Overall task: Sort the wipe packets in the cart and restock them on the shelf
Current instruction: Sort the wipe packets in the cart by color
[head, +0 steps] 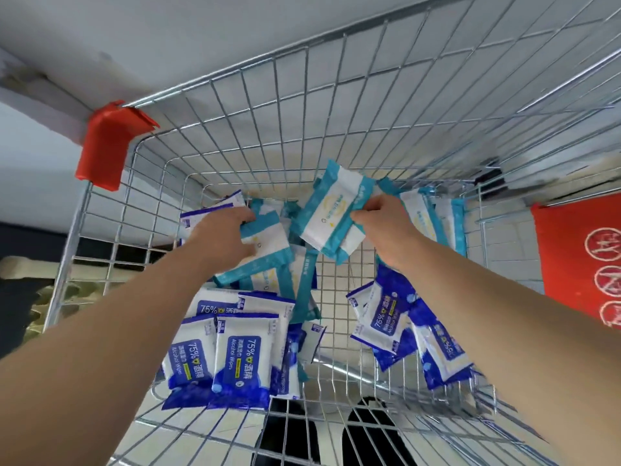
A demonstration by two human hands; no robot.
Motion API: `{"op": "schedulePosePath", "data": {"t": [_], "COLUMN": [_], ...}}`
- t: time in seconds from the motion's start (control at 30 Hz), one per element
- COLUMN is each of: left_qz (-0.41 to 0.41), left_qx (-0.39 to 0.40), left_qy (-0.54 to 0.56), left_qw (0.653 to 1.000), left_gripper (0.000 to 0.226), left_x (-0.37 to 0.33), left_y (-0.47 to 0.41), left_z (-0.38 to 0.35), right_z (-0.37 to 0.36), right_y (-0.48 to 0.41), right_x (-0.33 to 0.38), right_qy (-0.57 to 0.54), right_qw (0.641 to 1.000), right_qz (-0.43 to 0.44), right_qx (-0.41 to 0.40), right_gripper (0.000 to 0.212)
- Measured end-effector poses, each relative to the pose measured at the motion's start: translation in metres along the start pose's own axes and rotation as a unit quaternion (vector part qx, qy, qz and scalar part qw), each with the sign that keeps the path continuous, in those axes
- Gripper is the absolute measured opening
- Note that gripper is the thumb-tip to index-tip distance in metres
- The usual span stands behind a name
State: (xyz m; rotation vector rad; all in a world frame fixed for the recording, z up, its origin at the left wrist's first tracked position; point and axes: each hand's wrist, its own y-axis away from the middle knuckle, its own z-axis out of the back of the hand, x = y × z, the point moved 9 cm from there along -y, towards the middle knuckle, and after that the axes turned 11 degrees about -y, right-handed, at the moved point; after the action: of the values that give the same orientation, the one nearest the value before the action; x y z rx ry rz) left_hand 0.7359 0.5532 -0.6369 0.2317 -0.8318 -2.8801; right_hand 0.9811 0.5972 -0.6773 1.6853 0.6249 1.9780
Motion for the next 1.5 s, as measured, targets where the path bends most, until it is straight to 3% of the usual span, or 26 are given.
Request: {"op": "schedulePosePath", "data": {"t": [0.13, 0.27, 0.37, 0.73, 0.9, 1.0, 1.13, 1.37, 1.5], "left_qz": [0.019, 0.016, 0.020, -0.010, 0.018, 0.012, -0.017, -0.003, 0.042], "left_qx": [-0.060, -0.100, -0.119, -0.082, -0.114, -0.130, -0.125, -0.055, 0.023], "left_qy": [0.033, 0.112, 0.180, 0.283, 0.290, 0.276, 0.239, 0.156, 0.079], "left_qw": [0.997, 0.989, 0.976, 0.956, 0.950, 0.952, 0.963, 0.986, 0.996], "left_gripper": [0.043, 0.028, 0.031, 0.032, 0.043, 0.044, 0.040, 0.037, 0.056], "left_x": [-0.008, -0.019, -0.042, -0.178, -0.191, -0.185, -0.159, -0.035, 0.043], "left_y": [0.006, 0.006, 0.003, -0.048, -0.068, -0.062, -0.031, 0.059, 0.105], "left_z": [0.016, 0.045, 0.060, -0.004, -0.030, -0.027, -0.009, 0.003, -0.020], "right_z": [0.005, 0.027, 0.061, 0.189, 0.172, 0.163, 0.137, 0.015, -0.063], "right_y": [0.007, 0.010, 0.010, -0.009, -0.009, -0.001, 0.022, 0.092, 0.134], "right_x": [-0.001, 0.005, 0.011, -0.010, -0.014, -0.001, 0.010, 0.015, -0.005], "right_qy": [-0.029, -0.013, -0.006, -0.037, 0.043, 0.214, 0.255, 0.317, 0.351], "right_qw": [1.000, 0.999, 0.997, 0.982, 0.989, 0.960, 0.950, 0.915, 0.883], "right_qz": [0.010, 0.038, 0.051, 0.058, 0.101, 0.164, 0.180, 0.212, 0.204], "right_qx": [-0.001, -0.028, -0.058, -0.174, -0.103, -0.074, -0.025, 0.135, 0.237], "right_gripper": [0.008, 0.017, 0.028, 0.034, 0.020, 0.046, 0.045, 0.046, 0.051]}}
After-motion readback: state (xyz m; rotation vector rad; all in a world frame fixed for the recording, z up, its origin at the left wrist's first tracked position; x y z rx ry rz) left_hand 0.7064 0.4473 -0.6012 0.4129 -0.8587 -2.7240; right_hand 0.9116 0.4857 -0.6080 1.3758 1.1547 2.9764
